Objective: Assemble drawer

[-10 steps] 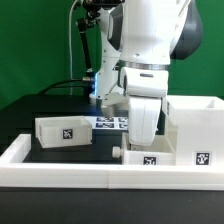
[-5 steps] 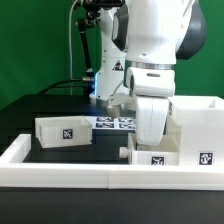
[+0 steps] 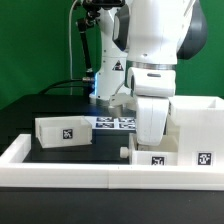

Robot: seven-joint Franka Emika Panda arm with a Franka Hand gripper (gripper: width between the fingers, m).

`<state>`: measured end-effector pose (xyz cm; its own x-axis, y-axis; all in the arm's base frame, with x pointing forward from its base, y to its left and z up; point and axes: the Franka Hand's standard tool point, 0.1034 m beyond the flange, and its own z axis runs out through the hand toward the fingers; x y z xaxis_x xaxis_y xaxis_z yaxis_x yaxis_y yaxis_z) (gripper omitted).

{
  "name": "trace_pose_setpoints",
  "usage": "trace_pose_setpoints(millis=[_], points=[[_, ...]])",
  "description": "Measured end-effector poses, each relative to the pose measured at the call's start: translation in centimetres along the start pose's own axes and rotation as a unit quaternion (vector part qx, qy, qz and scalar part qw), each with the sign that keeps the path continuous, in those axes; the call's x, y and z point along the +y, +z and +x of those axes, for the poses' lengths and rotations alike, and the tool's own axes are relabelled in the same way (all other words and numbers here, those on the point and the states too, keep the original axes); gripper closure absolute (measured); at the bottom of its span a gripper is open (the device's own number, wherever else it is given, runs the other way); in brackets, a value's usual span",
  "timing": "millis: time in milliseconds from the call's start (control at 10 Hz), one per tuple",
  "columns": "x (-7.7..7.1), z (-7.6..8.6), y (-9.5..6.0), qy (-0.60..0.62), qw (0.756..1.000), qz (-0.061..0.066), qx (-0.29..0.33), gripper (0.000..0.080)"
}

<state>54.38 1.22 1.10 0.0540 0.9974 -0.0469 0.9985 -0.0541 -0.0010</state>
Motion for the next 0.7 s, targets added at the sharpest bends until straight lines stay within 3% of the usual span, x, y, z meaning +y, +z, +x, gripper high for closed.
trace_pose_setpoints(millis=[100,200,400,500,700], points=[[-0.01,-0.01,0.02,0.0,1.0,0.0,0.0,0.0677],[0.0,-0.09,0.03,0.001,1.0,0.0,0.0,0.0677],[0.07,-0.1,-0.03,0.01,1.0,-0.003,0.001,0.0321],[0.09,-0.1,-0.09,0.017,1.0,-0.003,0.001,0.0209],[0.43,-0.37,-0.78,0.022,1.0,-0.006,0.0,0.0163]])
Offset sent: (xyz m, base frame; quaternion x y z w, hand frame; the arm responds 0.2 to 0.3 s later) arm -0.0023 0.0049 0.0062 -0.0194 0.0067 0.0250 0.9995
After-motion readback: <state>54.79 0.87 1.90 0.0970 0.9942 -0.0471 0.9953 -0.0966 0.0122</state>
